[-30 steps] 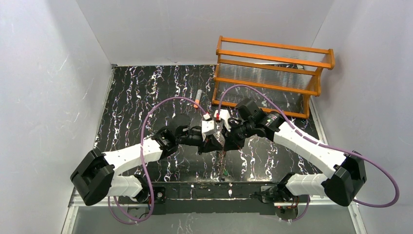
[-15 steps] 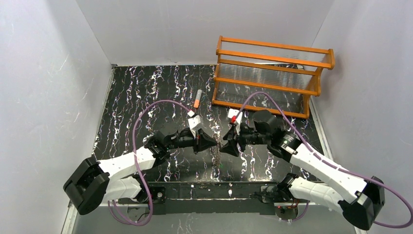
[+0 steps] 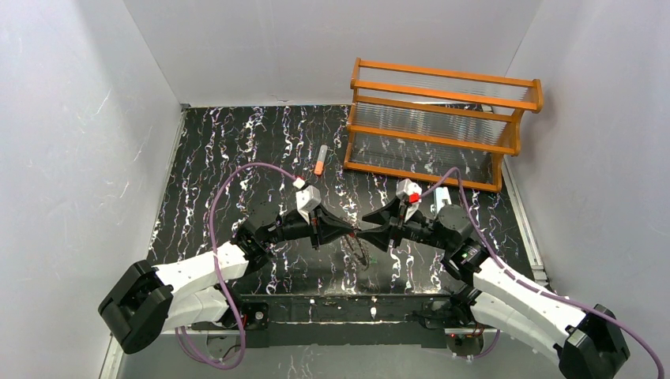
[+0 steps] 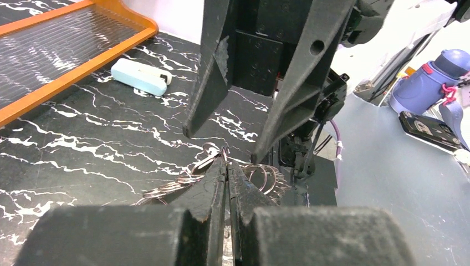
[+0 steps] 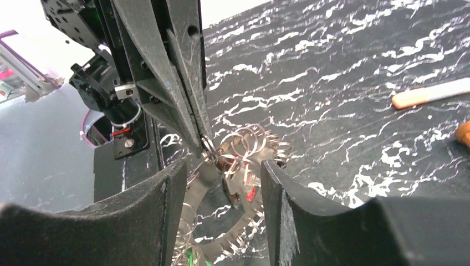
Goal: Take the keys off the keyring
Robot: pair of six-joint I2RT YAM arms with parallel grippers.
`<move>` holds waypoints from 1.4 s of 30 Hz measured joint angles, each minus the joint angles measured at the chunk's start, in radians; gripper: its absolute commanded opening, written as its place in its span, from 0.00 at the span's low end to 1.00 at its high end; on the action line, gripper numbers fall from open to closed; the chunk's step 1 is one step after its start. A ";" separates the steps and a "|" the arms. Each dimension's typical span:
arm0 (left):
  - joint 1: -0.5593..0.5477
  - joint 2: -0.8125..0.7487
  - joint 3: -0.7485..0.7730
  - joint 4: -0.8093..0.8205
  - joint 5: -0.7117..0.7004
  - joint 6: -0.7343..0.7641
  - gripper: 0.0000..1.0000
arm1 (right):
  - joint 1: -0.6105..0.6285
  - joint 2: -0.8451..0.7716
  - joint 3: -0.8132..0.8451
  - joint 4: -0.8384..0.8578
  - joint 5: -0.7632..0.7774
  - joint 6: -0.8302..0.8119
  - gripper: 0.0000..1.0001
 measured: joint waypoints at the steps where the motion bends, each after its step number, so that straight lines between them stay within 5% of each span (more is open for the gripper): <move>1: 0.000 0.000 0.000 0.004 0.010 0.000 0.00 | -0.010 -0.001 -0.011 0.033 -0.013 0.009 0.58; 12: 0.006 0.001 0.005 0.005 0.110 0.017 0.00 | -0.154 0.064 -0.053 0.288 -0.289 0.089 0.49; 26: 0.007 0.031 0.051 0.006 0.162 0.039 0.00 | -0.167 0.186 -0.066 0.465 -0.470 0.150 0.38; 32: 0.007 0.047 0.071 0.006 0.176 0.037 0.00 | -0.172 0.226 -0.070 0.534 -0.489 0.182 0.27; 37: 0.009 0.049 0.072 0.019 0.183 0.034 0.00 | -0.175 0.253 -0.071 0.576 -0.507 0.203 0.03; 42: 0.010 0.049 0.072 0.022 0.180 0.035 0.00 | -0.175 0.257 -0.069 0.577 -0.527 0.209 0.01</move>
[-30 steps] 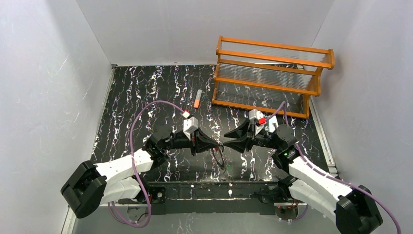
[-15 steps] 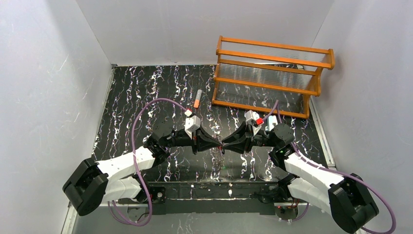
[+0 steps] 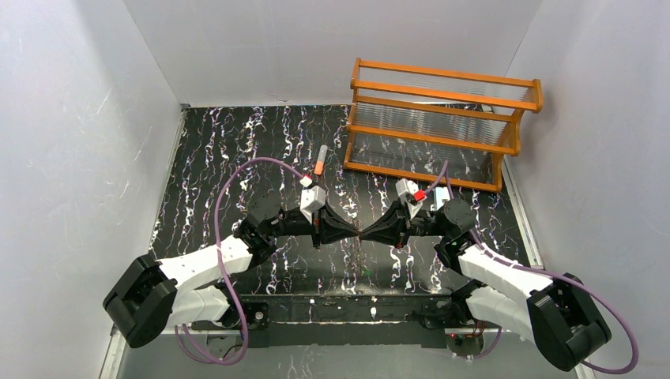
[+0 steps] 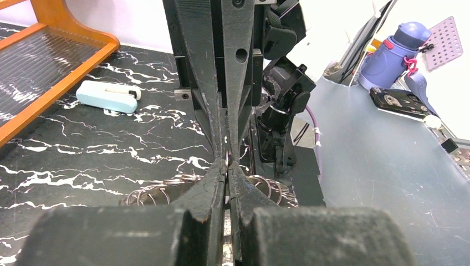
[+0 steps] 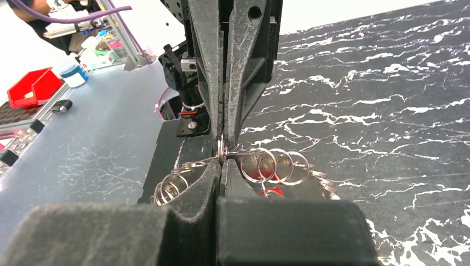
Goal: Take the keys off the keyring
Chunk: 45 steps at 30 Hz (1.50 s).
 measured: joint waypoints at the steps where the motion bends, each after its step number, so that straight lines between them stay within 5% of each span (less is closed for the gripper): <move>1: 0.000 0.000 0.000 -0.003 -0.002 0.001 0.01 | 0.000 -0.004 0.004 -0.020 -0.002 -0.011 0.01; 8: 0.005 -0.035 0.042 -0.163 -0.037 0.105 0.29 | 0.002 -0.068 0.187 -0.528 0.016 -0.212 0.01; 18: 0.009 -0.063 0.269 -0.631 -0.051 0.399 0.34 | 0.002 0.039 0.581 -1.270 0.076 -0.537 0.01; 24: 0.009 -0.034 0.334 -0.765 -0.050 0.483 0.37 | 0.012 0.158 0.759 -1.592 0.158 -0.669 0.01; 35: 0.009 0.015 0.322 -0.726 0.000 0.452 0.36 | 0.122 0.306 0.962 -1.891 0.288 -0.774 0.01; 45: 0.009 0.072 0.313 -0.699 0.076 0.425 0.32 | 0.160 0.363 1.017 -1.965 0.346 -0.805 0.01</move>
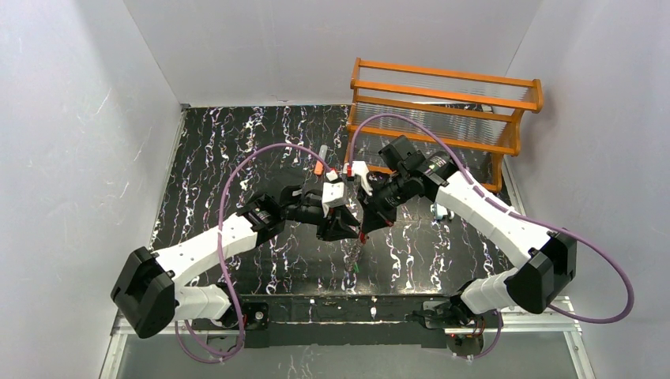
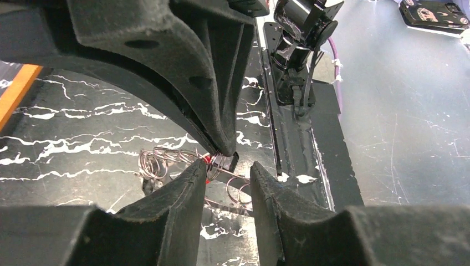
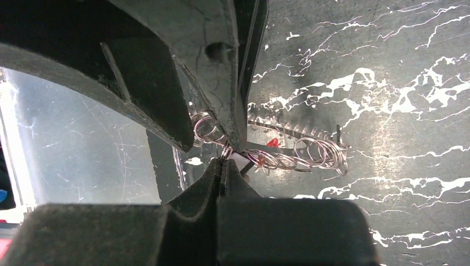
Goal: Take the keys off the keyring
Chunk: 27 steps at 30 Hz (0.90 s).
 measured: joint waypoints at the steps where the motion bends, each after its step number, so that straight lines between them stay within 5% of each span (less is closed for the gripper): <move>1: 0.000 0.005 0.000 0.001 0.005 -0.002 0.32 | 0.003 0.004 0.002 -0.005 0.003 -0.001 0.01; 7: 0.000 0.022 0.000 0.003 0.021 -0.013 0.26 | 0.019 0.013 0.005 -0.017 0.010 -0.005 0.01; 12: 0.003 0.037 0.000 0.019 0.027 -0.016 0.01 | 0.019 0.013 0.005 -0.020 0.010 -0.005 0.01; 16: 0.009 0.054 0.000 0.033 0.037 -0.016 0.00 | 0.019 0.012 0.000 -0.019 0.013 -0.005 0.01; 27: 0.008 0.029 -0.070 0.090 0.008 -0.057 0.00 | -0.027 -0.160 -0.203 0.202 -0.029 0.018 0.46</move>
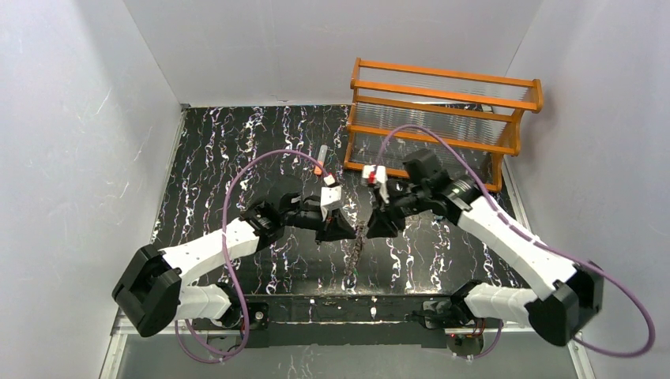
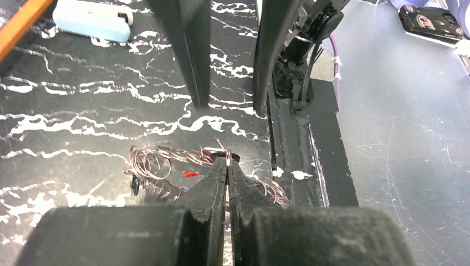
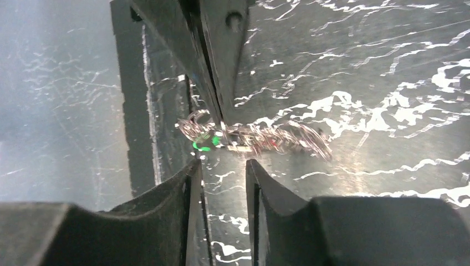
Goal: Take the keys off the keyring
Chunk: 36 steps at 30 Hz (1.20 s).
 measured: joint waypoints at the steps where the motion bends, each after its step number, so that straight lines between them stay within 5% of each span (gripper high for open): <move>1: 0.004 -0.008 -0.025 0.024 -0.005 -0.021 0.00 | -0.026 -0.043 -0.039 0.042 -0.022 0.006 0.48; 7: 0.018 -0.032 -0.097 0.127 -0.016 -0.111 0.00 | -0.156 -0.214 -0.237 0.294 -0.150 0.071 0.51; 21: 0.019 -0.068 -0.109 0.243 0.005 -0.159 0.00 | -0.159 -0.183 -0.392 0.647 -0.329 0.192 0.50; 36: 0.020 -0.068 -0.109 0.249 0.028 -0.161 0.00 | -0.164 -0.117 -0.392 0.684 -0.444 0.191 0.19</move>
